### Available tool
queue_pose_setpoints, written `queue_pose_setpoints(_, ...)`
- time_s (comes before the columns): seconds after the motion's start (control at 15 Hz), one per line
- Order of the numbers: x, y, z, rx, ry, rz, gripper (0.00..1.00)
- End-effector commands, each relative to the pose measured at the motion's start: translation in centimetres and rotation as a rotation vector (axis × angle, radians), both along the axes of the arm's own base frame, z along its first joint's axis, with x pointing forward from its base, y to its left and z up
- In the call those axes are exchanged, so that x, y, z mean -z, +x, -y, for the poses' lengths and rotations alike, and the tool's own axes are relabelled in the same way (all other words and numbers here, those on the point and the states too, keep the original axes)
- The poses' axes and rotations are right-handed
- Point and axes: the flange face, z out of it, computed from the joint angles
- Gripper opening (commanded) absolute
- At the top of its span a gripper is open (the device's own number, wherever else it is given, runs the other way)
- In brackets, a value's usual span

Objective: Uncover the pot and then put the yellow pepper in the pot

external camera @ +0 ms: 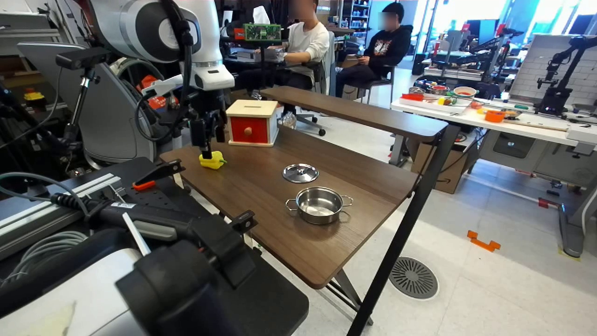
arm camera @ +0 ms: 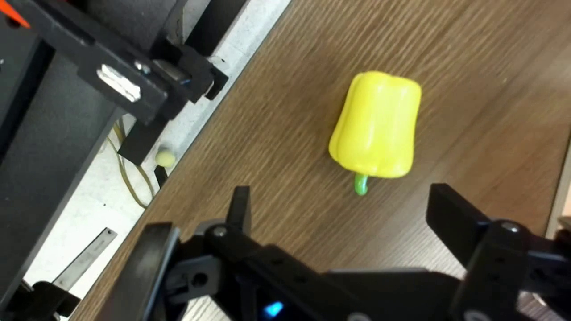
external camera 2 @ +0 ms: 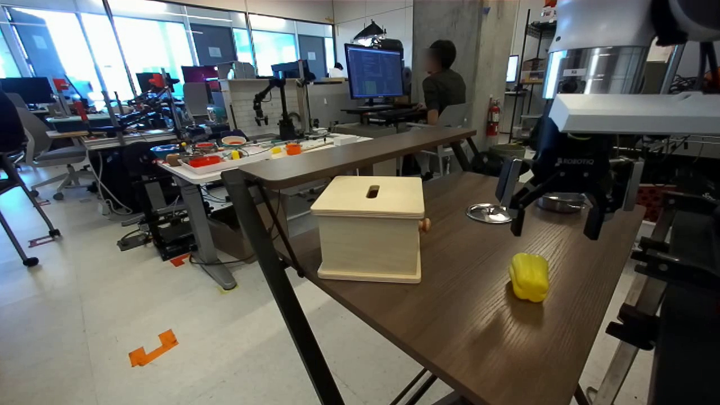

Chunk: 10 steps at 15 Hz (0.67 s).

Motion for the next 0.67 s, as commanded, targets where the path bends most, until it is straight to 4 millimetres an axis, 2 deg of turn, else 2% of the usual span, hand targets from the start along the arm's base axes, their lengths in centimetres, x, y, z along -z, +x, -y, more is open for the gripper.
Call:
queue_pose_setpoints(0.0,-0.1,-1.7,-2.0,0.024,0.026,0.025,1.0)
queue_pose_setpoints(0.2,0.3,-1.8,-3.2,0.048,0.039,0.041,1.0)
queue_pose_setpoints(0.53,1.5,-1.5,-3.6,0.085,0.04,0.053,1.0)
queue_pose_setpoints(0.6,1.9,-1.6,-3.6,0.087,0.036,0.048,0.78)
